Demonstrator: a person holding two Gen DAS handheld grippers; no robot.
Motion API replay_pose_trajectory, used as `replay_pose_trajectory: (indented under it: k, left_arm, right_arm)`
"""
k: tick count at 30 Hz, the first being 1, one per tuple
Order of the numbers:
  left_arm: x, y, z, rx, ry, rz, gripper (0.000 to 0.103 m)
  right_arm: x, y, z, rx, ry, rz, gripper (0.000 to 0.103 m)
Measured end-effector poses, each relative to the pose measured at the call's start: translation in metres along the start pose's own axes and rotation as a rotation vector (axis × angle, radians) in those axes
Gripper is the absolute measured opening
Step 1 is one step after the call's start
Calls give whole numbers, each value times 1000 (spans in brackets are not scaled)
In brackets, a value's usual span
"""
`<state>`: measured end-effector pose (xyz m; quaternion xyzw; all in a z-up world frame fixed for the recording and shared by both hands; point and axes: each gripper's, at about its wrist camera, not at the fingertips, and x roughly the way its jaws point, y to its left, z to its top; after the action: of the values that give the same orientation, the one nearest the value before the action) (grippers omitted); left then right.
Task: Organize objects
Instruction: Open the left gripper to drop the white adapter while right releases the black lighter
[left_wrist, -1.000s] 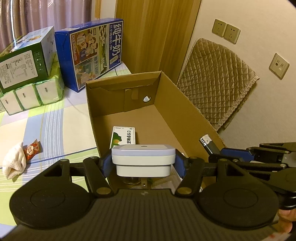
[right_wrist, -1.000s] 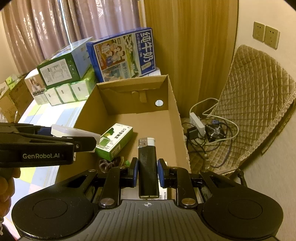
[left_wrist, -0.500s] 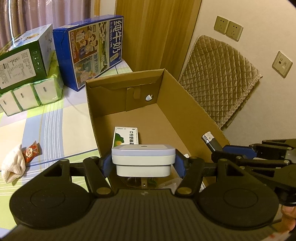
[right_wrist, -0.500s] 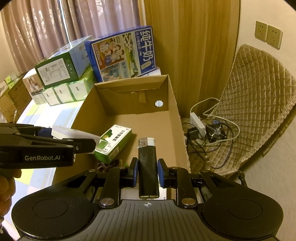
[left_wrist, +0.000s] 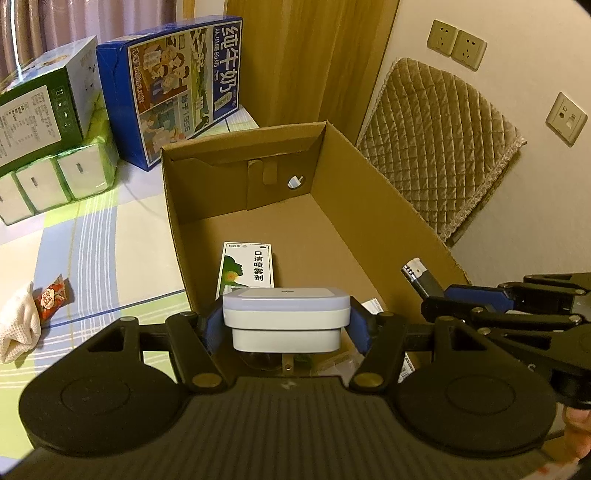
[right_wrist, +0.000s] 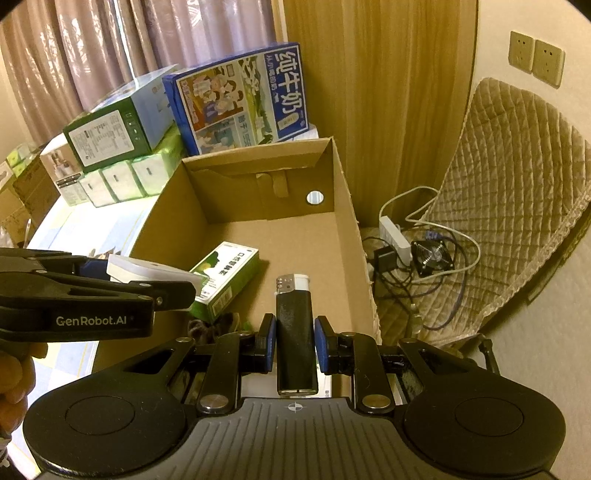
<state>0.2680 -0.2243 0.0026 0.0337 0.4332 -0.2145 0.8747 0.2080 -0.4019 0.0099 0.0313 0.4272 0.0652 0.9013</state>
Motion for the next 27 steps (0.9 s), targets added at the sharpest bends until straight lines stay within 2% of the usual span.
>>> replay_pose_trajectory:
  k: [5, 9, 27]
  left_arm:
    - [4, -1, 0, 6, 8, -1, 60]
    - [2, 1, 2, 3, -6, 10, 68]
    - [-23, 8, -7, 4, -35, 21, 70]
  right_arm:
    - [2, -1, 0, 4, 3, 1, 19]
    - [1, -2, -1, 8, 4, 1, 19]
    - [-4, 11, 3, -7, -10, 22, 19]
